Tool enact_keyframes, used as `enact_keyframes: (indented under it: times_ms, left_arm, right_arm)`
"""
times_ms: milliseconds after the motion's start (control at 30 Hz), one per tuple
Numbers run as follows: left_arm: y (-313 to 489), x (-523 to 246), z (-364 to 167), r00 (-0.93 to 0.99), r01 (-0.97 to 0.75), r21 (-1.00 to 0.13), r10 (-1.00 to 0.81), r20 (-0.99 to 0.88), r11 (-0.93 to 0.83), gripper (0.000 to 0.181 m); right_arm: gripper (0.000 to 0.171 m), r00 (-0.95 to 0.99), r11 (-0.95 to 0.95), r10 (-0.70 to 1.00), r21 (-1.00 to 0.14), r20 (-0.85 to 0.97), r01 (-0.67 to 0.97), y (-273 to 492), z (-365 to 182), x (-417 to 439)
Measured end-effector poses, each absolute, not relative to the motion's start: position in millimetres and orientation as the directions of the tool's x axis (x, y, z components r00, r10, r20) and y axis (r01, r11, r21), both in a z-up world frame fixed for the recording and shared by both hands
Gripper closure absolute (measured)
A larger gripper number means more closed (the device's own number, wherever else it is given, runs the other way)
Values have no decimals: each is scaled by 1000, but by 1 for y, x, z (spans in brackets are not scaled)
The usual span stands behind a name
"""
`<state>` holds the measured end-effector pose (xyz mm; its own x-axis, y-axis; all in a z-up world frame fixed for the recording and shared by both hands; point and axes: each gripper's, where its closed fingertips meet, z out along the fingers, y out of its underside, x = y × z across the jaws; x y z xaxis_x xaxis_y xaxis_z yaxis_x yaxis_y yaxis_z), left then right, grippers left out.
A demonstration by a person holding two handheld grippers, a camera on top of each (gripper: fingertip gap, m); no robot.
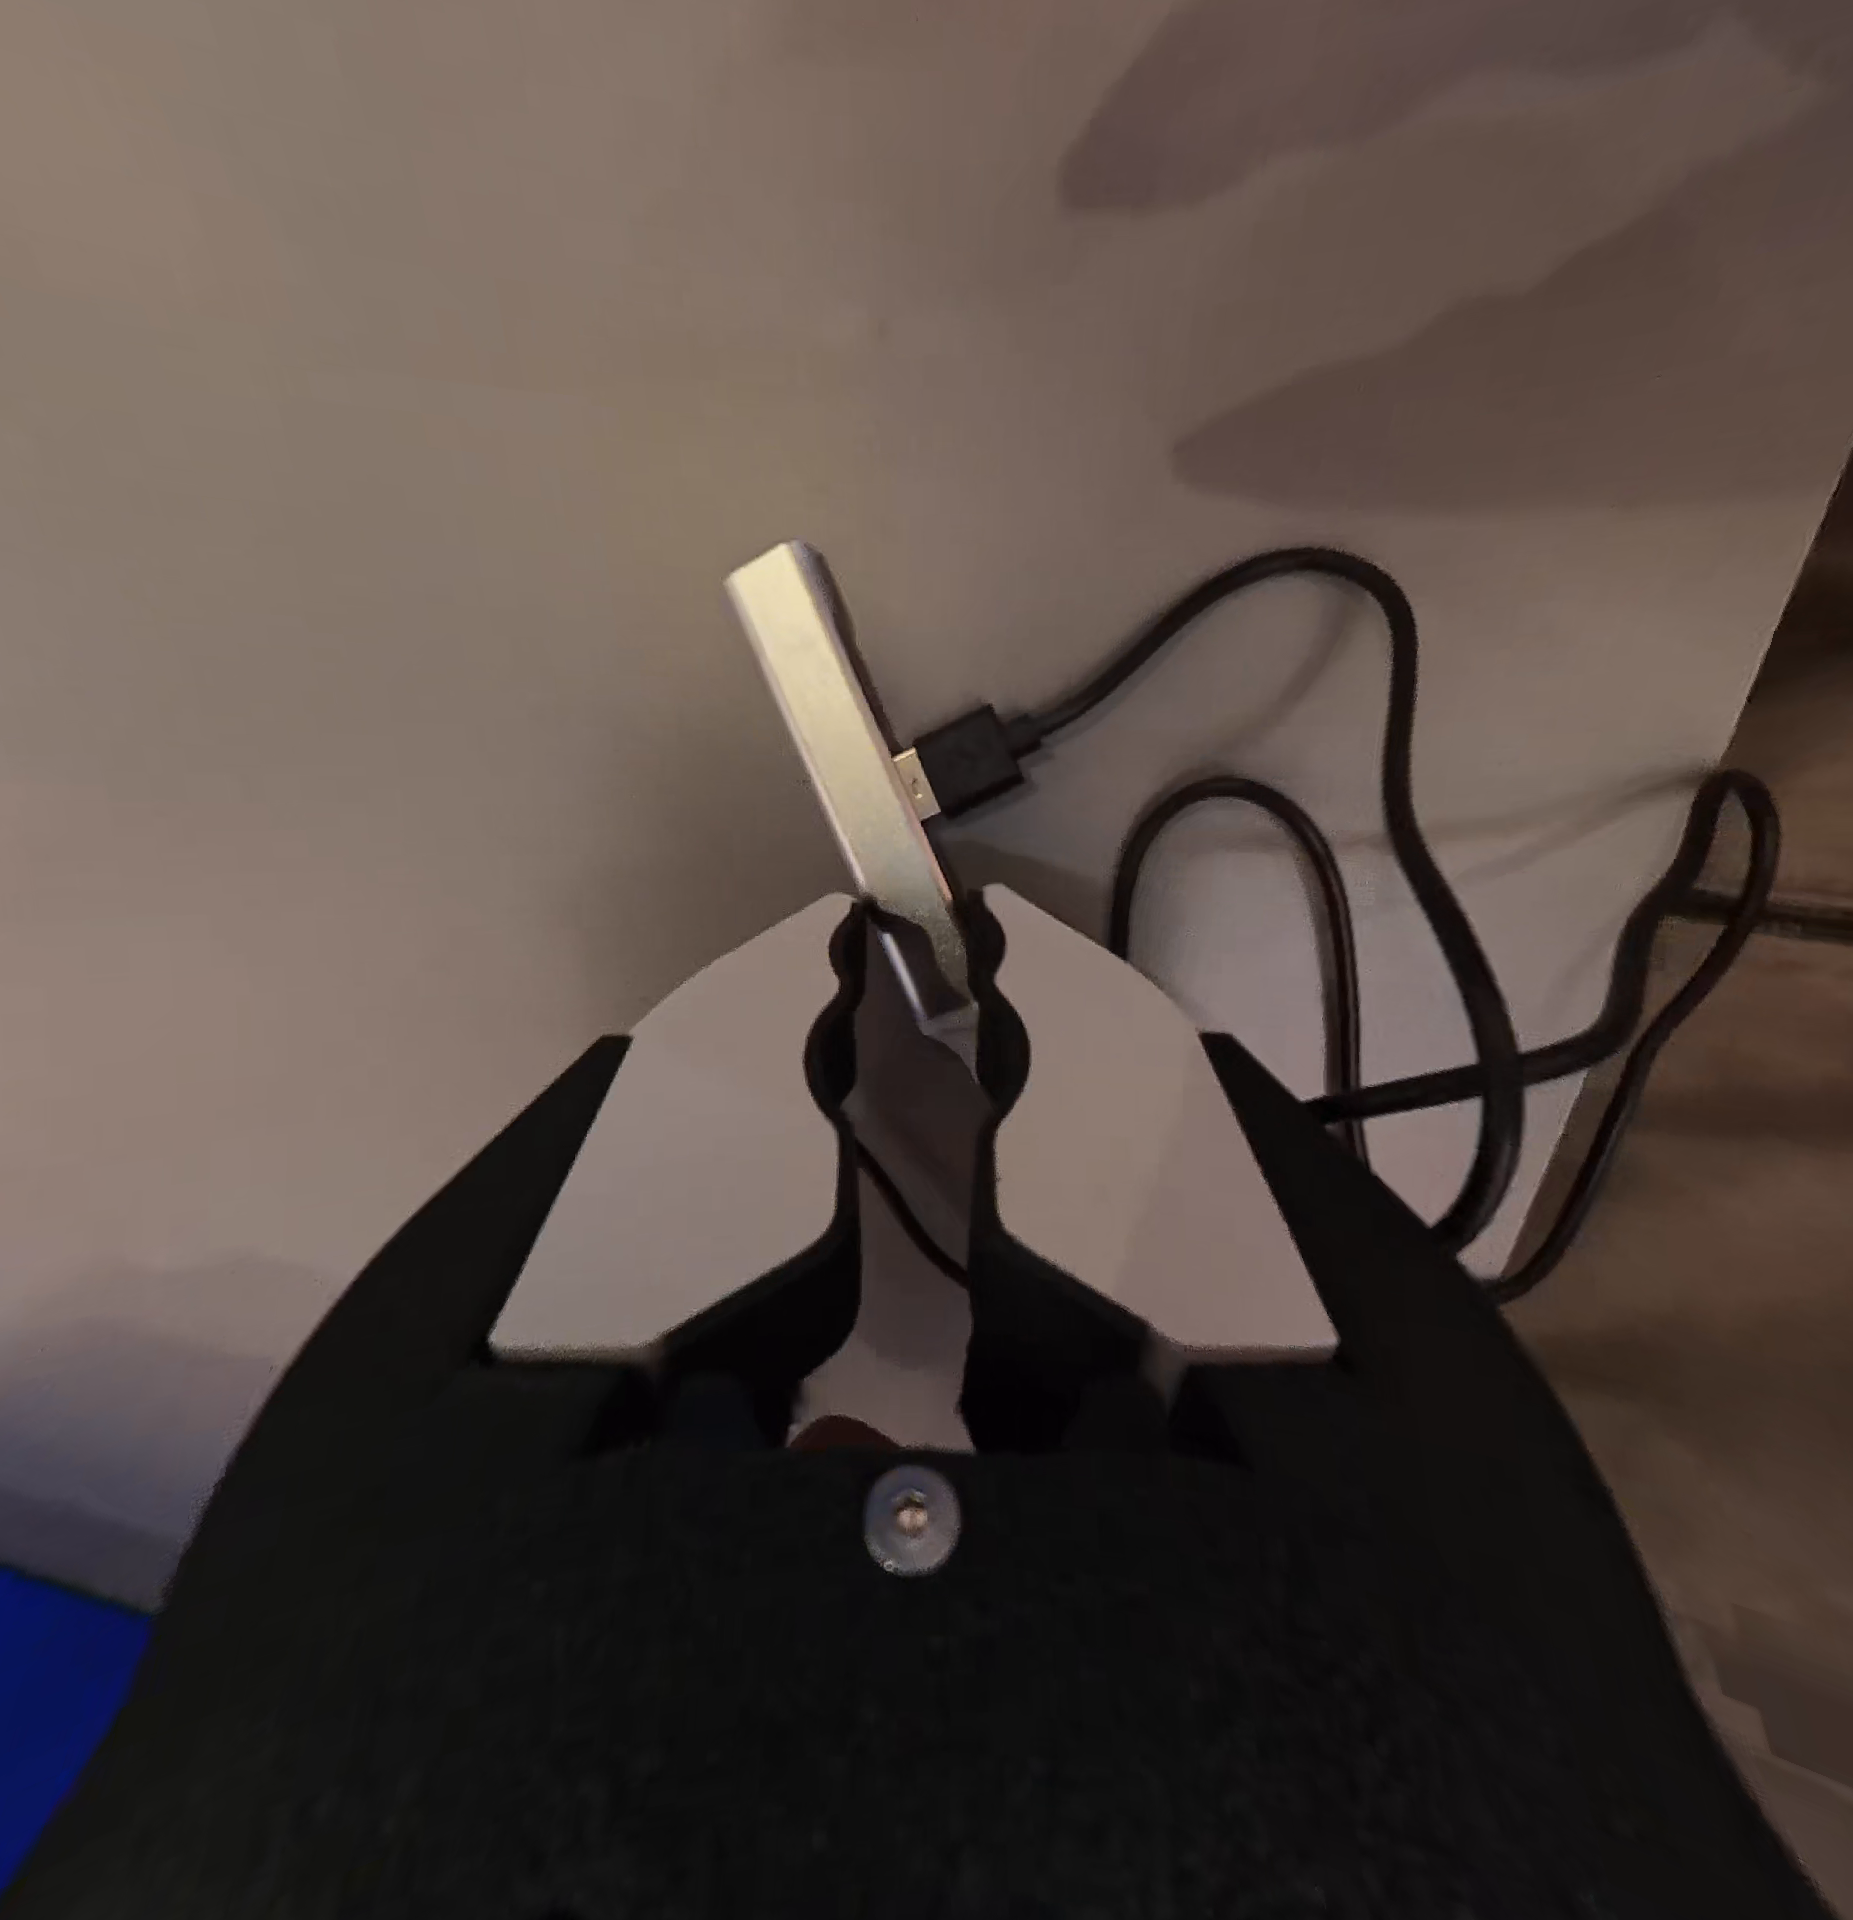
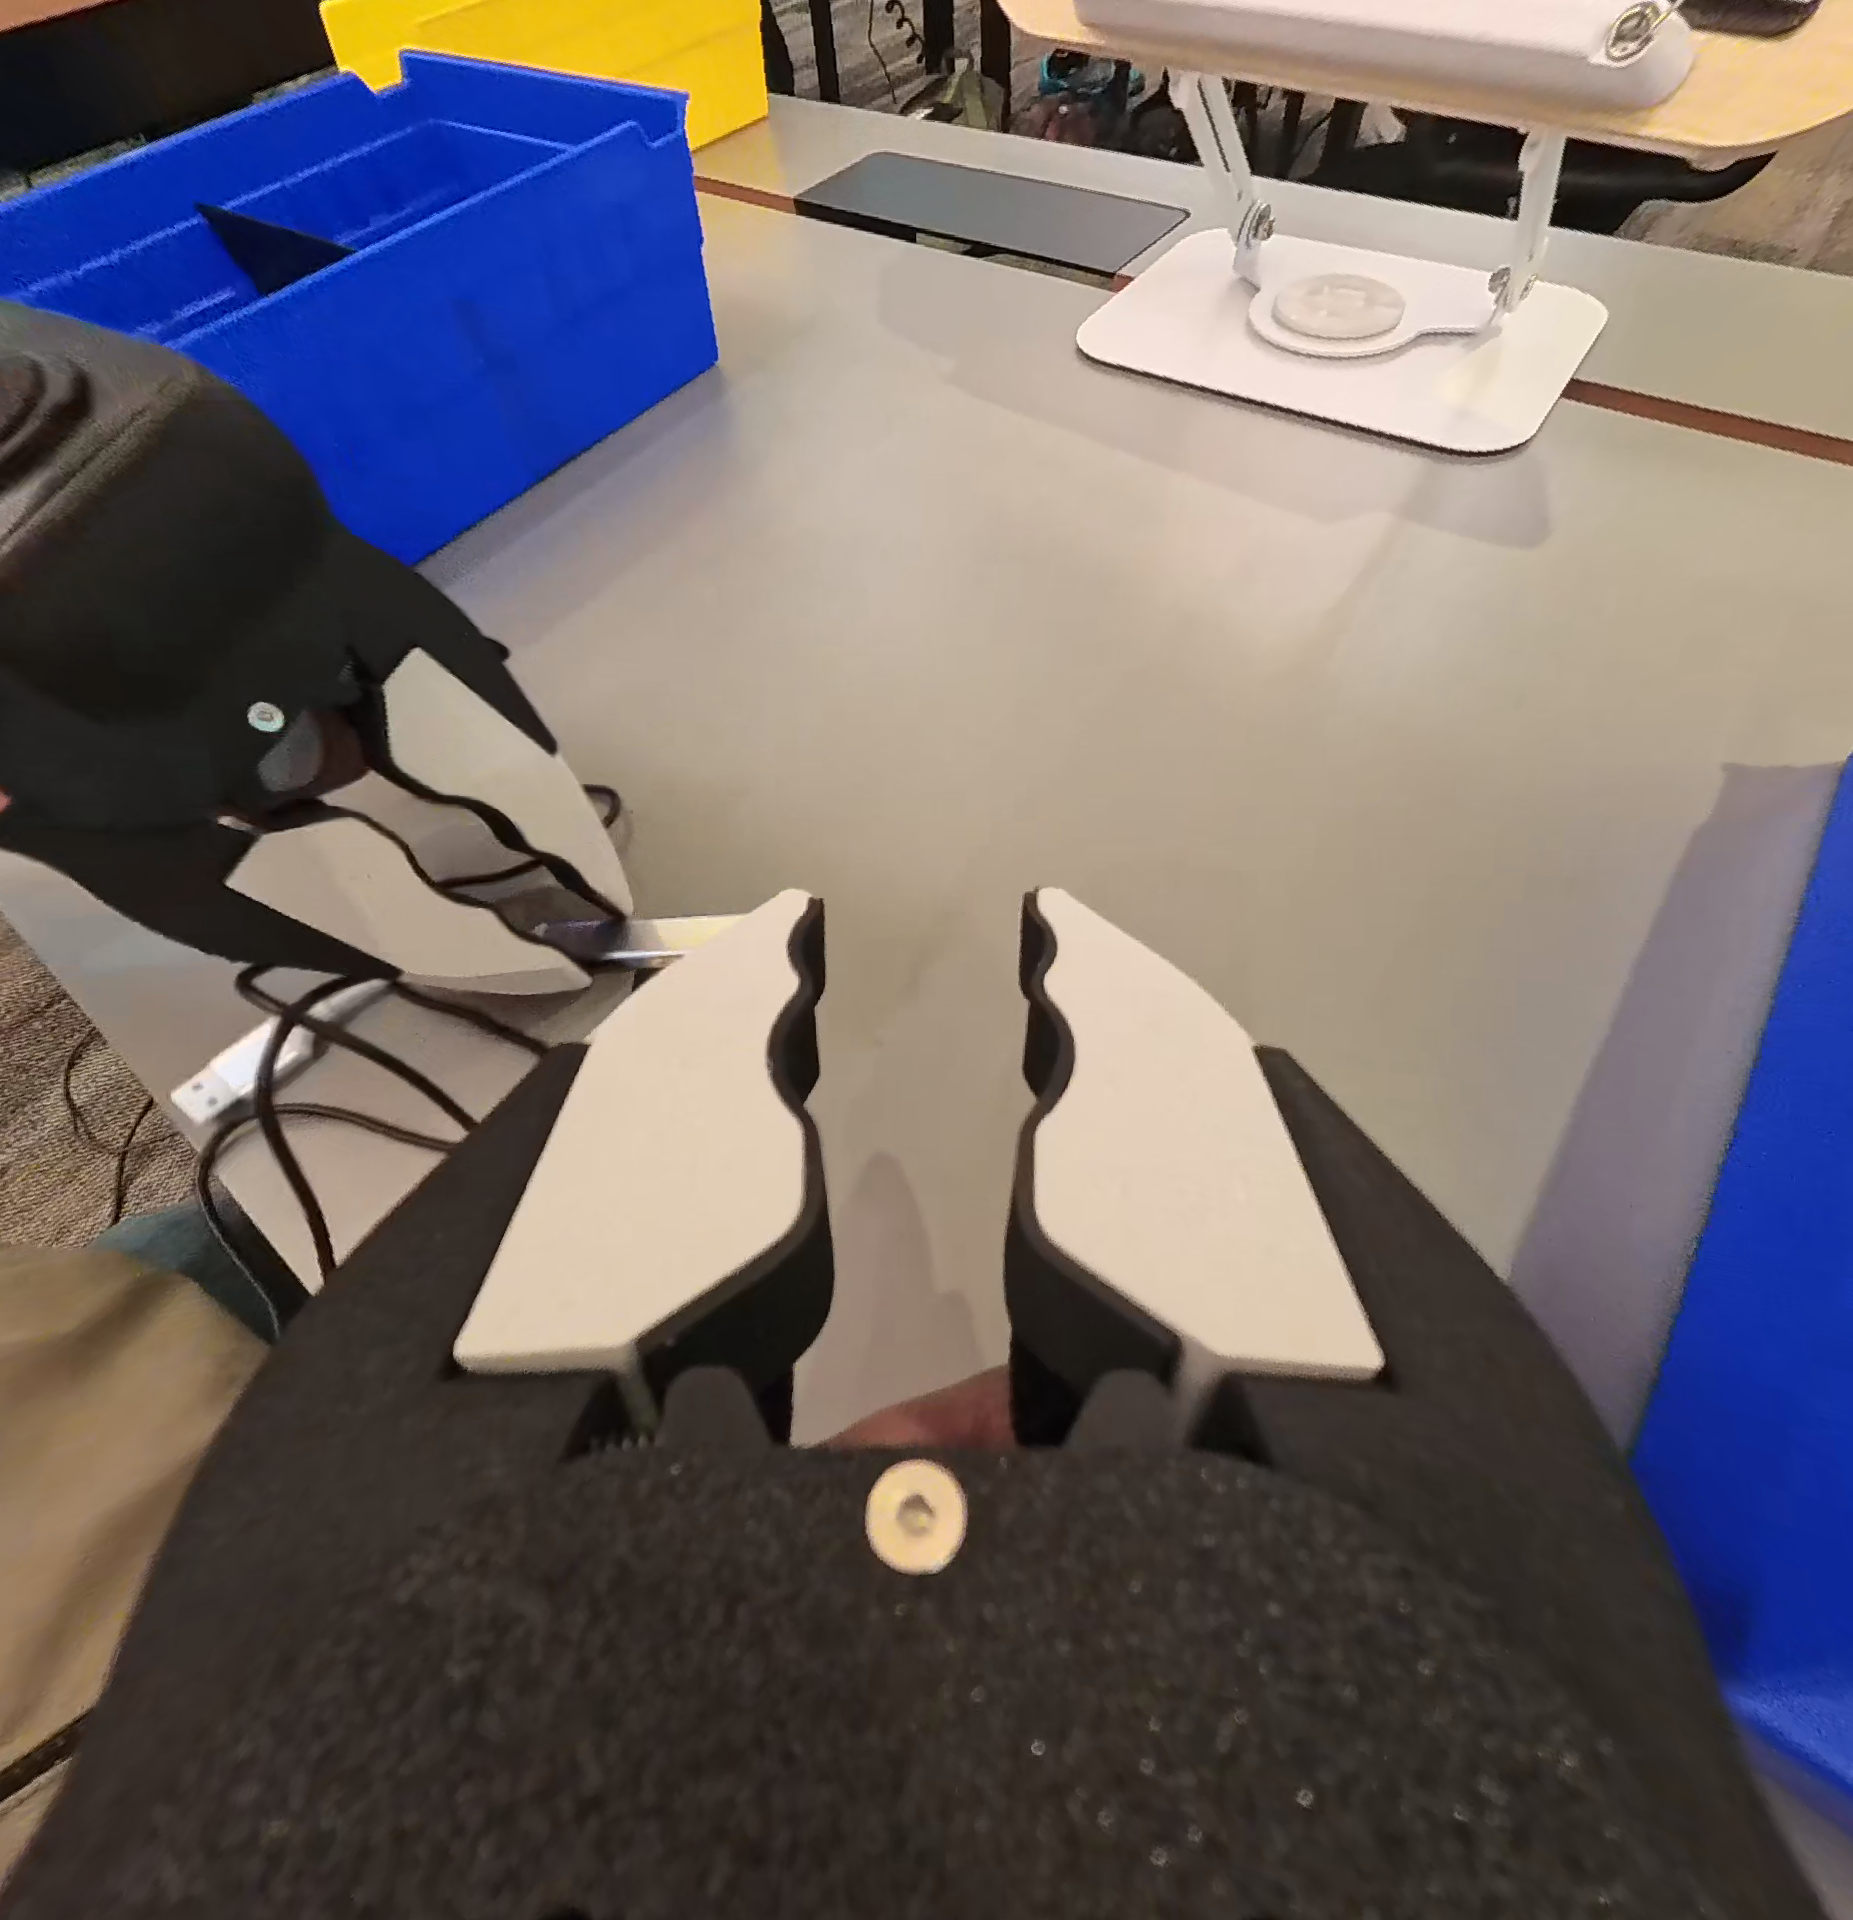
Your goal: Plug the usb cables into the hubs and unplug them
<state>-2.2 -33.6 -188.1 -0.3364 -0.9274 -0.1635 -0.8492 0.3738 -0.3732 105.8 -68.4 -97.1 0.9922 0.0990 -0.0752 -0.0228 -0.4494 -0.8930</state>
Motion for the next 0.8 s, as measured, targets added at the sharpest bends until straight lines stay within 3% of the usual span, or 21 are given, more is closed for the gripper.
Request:
enact_keyframes:
  times_ms: [233,367,633,800]
  left_arm:
    - [-32,-2,-185,-322,-818,-442,-929,-179,369,168]
    - [-30,4,-171,-300,-786,-508,-935,-188,354,181]
    - [-26,-3,-175,-270,-796,-507,-944,-191,330,181]
    - [-25,-9,-143,-196,-742,-612,-961,-194,274,176]
  right_arm:
    - [136,987,-459,135,-888,-91,-19,-66,-102,94]
    - [135,970,-528,215,-849,-111,20,-64,-125,77]
    - [134,953,-547,290,-832,-84,93,-60,-135,56]
    - [137,946,-624,312,-770,-89,133,-53,-154,45]
